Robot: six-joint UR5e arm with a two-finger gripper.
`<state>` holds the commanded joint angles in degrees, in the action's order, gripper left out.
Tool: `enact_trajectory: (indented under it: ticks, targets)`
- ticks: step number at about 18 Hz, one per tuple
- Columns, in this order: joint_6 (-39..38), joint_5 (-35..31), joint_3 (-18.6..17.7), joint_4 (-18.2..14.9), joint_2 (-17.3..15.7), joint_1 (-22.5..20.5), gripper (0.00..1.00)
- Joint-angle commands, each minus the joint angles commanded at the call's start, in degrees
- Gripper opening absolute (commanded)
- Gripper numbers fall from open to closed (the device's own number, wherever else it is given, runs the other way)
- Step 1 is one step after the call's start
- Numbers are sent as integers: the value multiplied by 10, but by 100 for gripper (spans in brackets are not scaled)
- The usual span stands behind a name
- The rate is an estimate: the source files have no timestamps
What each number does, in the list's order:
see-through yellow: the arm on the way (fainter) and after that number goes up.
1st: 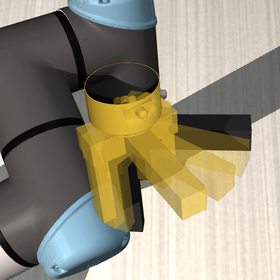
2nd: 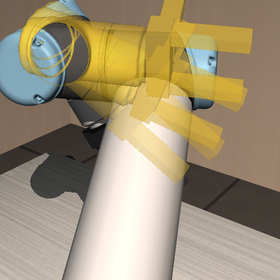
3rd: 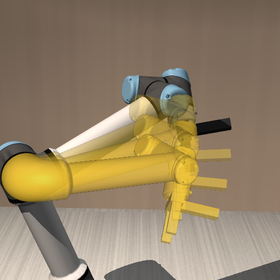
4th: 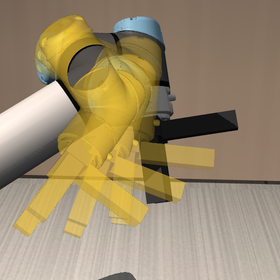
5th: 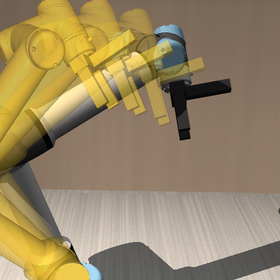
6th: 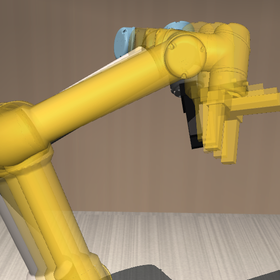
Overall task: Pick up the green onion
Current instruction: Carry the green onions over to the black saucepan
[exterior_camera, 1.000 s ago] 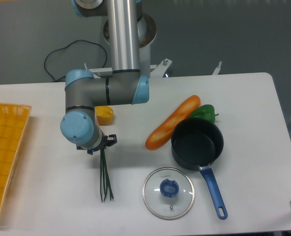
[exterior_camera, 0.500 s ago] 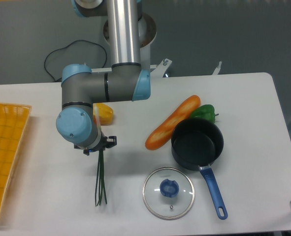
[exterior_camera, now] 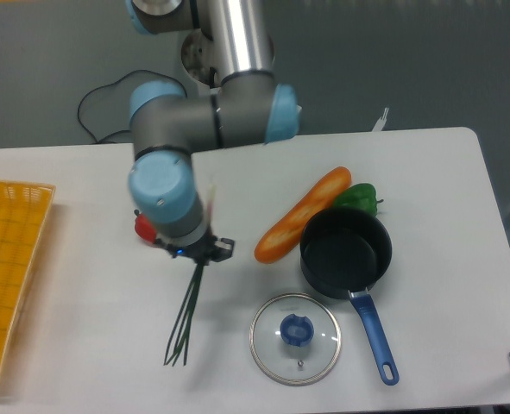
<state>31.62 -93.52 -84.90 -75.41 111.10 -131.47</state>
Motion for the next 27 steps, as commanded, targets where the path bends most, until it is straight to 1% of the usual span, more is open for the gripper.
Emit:
enact_trajectory:
  ticks: [2,4,8,11,12,15,18,21,27]
  targets:
    - [59,3,3,3,-13,-24,24]
    - [123,4,8,4,-14,-41,24]
    - [192,6,16,4,-18,-81,24]
    - [202,18,25,4,-19,-97,24]
    - [206,29,24,3,-19,-103,24]
    - [219,33,25,3,-20,-116,24]
    - [222,33,18,-1,-25,-128,24]
    - [240,32,17,-1,-26,-128,24]
    - [242,33,10,-1,-26,-126,24]
